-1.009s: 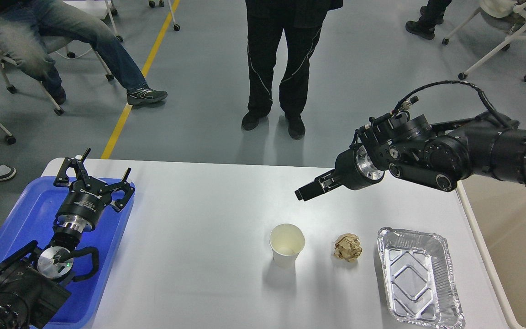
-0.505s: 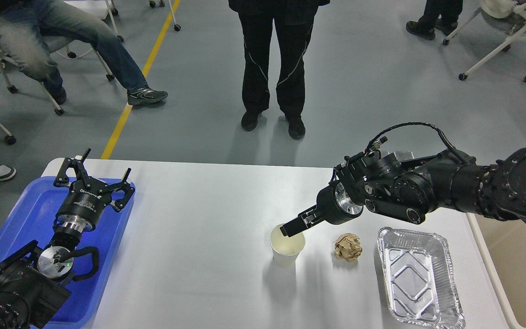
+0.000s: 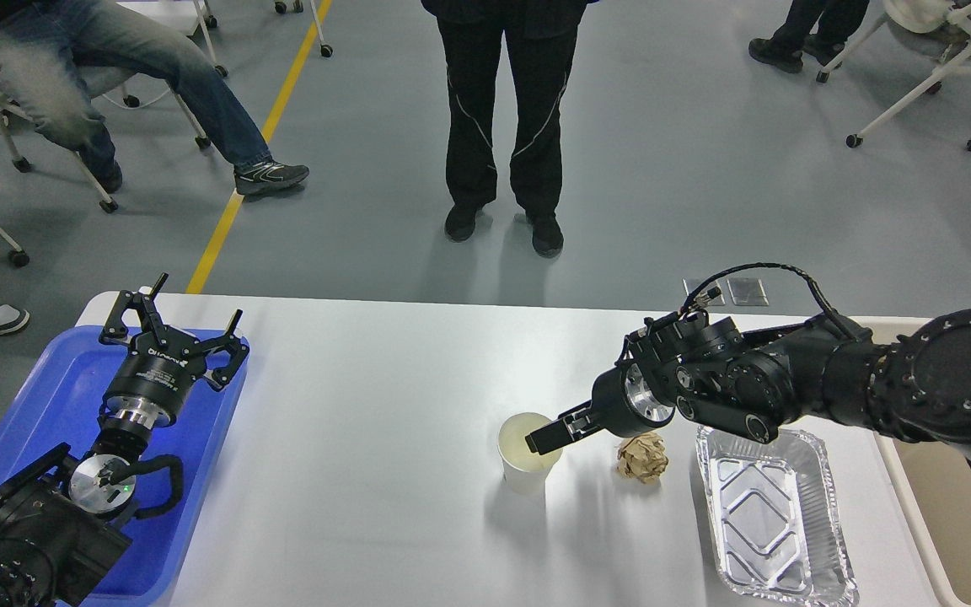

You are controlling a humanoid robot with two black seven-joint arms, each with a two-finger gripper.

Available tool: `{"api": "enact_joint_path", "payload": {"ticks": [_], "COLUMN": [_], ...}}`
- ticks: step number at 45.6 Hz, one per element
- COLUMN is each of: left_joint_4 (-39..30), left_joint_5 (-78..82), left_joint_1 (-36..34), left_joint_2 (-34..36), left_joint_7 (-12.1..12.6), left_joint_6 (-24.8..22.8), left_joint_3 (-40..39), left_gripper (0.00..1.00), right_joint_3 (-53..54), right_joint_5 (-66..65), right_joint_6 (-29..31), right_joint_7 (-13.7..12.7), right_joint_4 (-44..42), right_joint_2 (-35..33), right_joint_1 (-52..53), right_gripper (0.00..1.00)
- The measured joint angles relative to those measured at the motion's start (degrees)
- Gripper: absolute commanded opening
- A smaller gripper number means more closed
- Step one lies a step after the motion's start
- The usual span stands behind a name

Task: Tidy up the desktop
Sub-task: 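Lower the right gripper onto the cup rim and close it, then lift the gripped cup and carry it toward the beige bin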

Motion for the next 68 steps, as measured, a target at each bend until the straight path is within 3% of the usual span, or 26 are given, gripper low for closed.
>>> {"api": "enact_joint_path", "payload": {"ticks": [7,12,22,53,68], "left_joint_4": [0.01,0.02,0.01,0.0,0.02], "left_joint_5": [0.0,0.0,0.0,0.0,0.0], "left_joint_1": [0.0,0.0,0.0,0.0,0.0], "left_joint_2": [0.0,0.0,0.0,0.0,0.0], "left_joint_7": [0.0,0.0,0.0,0.0,0.0], "left_joint_6": [0.0,0.0,0.0,0.0,0.0], "left_joint_3": [0.0,0.0,0.0,0.0,0.0], "left_gripper": [1.0,1.0,1.0,1.0,1.0], "right_joint_3": [0.02,0.04,-0.1,-0.1,7.1], "right_joint_5": [0.01,0.03,-0.04,0.0,0.48], "right_joint_6": [-0.95,-1.46,-1.95,-2.19,-2.11], "right_joint_7": [0.0,0.03,0.13,2.28,4.11], "right_joint_4": [-0.79,-1.09,-1.8,-2.26,-0.93], "right_joint_2": [0.06,0.08,0.25,0.21,-4.97], "right_joint_1": [-1.32,-1.87,-2.45,-2.2,-1.51], "right_gripper": [0.83,0.64,0.01,0.0,0.0]}}
